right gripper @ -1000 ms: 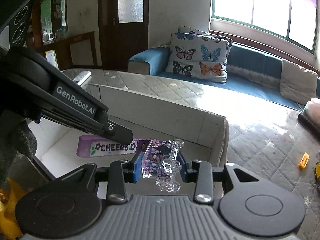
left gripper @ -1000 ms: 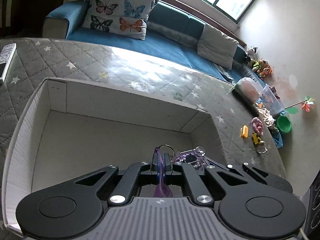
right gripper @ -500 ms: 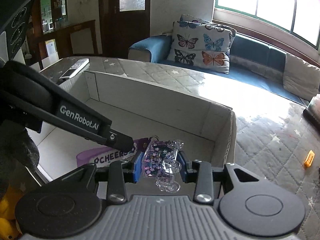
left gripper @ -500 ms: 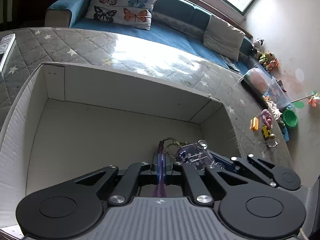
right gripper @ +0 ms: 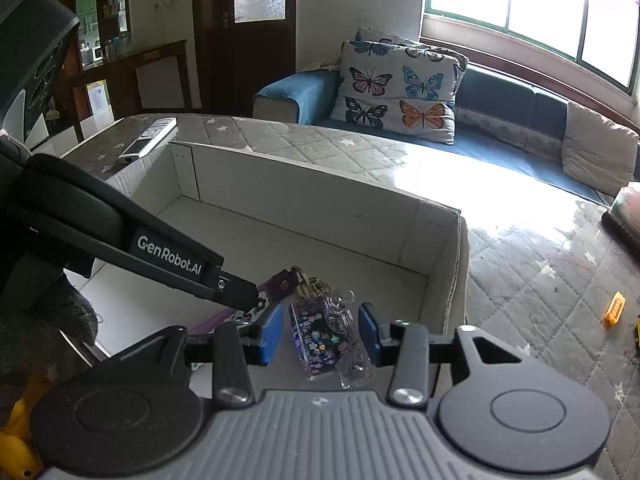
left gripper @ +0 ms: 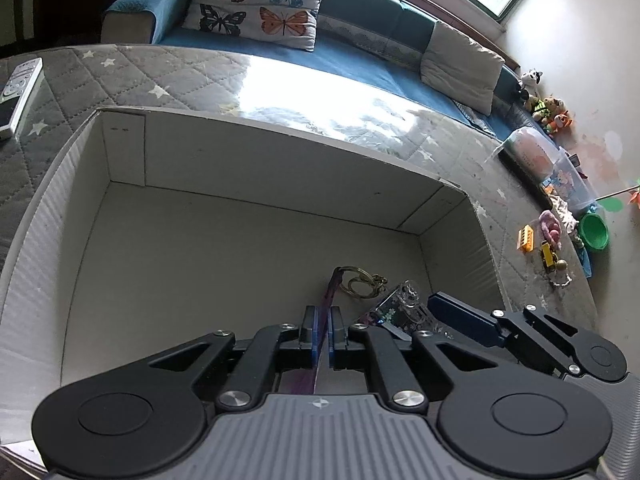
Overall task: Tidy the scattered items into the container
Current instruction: 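Lower the strap and keychain into the box and open both grippers, then withdraw both open grippers up from the box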
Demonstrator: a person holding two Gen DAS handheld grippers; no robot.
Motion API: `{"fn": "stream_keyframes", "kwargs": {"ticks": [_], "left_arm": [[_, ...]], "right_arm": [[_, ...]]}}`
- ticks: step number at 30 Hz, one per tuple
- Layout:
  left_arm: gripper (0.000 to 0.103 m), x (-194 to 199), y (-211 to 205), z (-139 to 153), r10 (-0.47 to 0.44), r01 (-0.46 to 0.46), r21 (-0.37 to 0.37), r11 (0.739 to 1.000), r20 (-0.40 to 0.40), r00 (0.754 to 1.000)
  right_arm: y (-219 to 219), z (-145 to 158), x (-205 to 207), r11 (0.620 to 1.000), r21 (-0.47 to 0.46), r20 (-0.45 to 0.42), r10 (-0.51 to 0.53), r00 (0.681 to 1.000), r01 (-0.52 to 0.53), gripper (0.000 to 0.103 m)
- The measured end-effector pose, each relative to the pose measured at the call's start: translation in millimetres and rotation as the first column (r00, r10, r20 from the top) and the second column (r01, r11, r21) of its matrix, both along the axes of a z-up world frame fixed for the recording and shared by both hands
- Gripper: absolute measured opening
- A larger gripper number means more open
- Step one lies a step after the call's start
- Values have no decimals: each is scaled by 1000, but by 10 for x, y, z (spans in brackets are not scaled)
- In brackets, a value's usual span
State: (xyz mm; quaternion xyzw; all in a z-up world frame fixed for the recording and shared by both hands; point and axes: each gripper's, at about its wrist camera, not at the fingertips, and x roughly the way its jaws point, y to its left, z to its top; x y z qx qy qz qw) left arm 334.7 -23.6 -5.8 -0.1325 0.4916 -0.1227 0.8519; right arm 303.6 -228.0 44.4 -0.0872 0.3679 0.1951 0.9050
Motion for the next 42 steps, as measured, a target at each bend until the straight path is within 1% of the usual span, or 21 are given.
{"fn": "stream_keyframes", "kwargs": {"ticks": [2,5,13,14,16,21,23,27,29,30,38,42], "left_arm": [[7,-14,-4,12,2,-2,7,1000,2,1000],[9,-43,-8,34,4,-4,22,1000,7,1000],[9,-152,-12,159,17,-19,54,998,46,999],[9,-172,-11,177,19,-22,58,998,53,998],[9,-219,-13,215,21,-25,64,998,66,998],[10,-353,-34,306,23,-30,70,997,94,995],[11,-417,-44,340,21,-28,73,997,107,994],[12,-568,-72,407,13,-24,80,997,135,991],[20,-653,-85,429,12,-25,85,996,150,989],[26,-692,-90,437,12,-26,86,996,158,987],[28,-1001,-143,525,3,-24,99,995,210,978],[30,-1174,-172,565,-7,-20,110,994,240,971]], "right_arm": [[5,10,-17,1000,0,5,0,1000,0,44],[8,36,-56,1000,1,13,2,1000,-2,50],[-16,146,-192,1000,16,40,-7,999,6,53],[-22,160,-213,1000,19,43,-8,999,8,59],[-39,186,-263,1000,22,54,-15,998,14,66],[-90,269,-408,999,41,82,-29,996,26,66],[-119,300,-478,998,53,91,-35,995,31,70],[-170,342,-624,997,68,103,-49,993,42,72],[-196,356,-701,996,76,109,-57,992,49,78],[-208,364,-741,995,80,112,-61,992,52,78],[-254,424,-1042,993,98,137,-85,987,72,87],[-270,421,-1207,991,104,147,-95,985,80,89]]}}
